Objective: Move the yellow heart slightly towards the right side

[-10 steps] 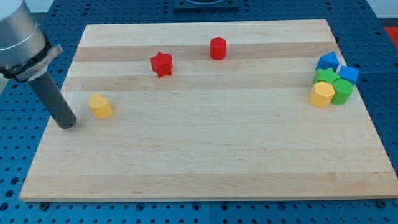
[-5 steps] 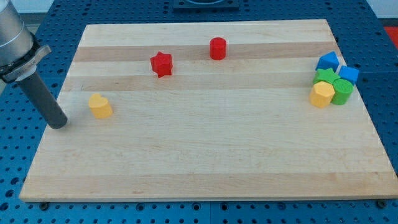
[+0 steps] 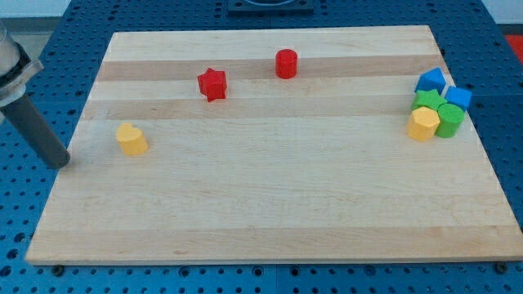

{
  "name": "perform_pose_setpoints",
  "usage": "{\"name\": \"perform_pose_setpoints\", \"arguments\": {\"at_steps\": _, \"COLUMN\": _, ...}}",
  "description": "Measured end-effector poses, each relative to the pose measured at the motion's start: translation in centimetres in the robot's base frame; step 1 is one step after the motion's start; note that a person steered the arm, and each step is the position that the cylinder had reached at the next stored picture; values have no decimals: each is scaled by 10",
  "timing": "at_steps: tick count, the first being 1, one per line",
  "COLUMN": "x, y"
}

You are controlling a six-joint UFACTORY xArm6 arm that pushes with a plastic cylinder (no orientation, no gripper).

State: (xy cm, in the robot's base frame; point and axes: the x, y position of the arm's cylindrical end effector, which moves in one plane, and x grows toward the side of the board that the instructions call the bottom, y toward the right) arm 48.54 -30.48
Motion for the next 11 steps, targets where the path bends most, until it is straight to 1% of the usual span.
{"name": "perform_pose_setpoints", "arguments": {"at_steps": 11, "x": -18, "y": 0}}
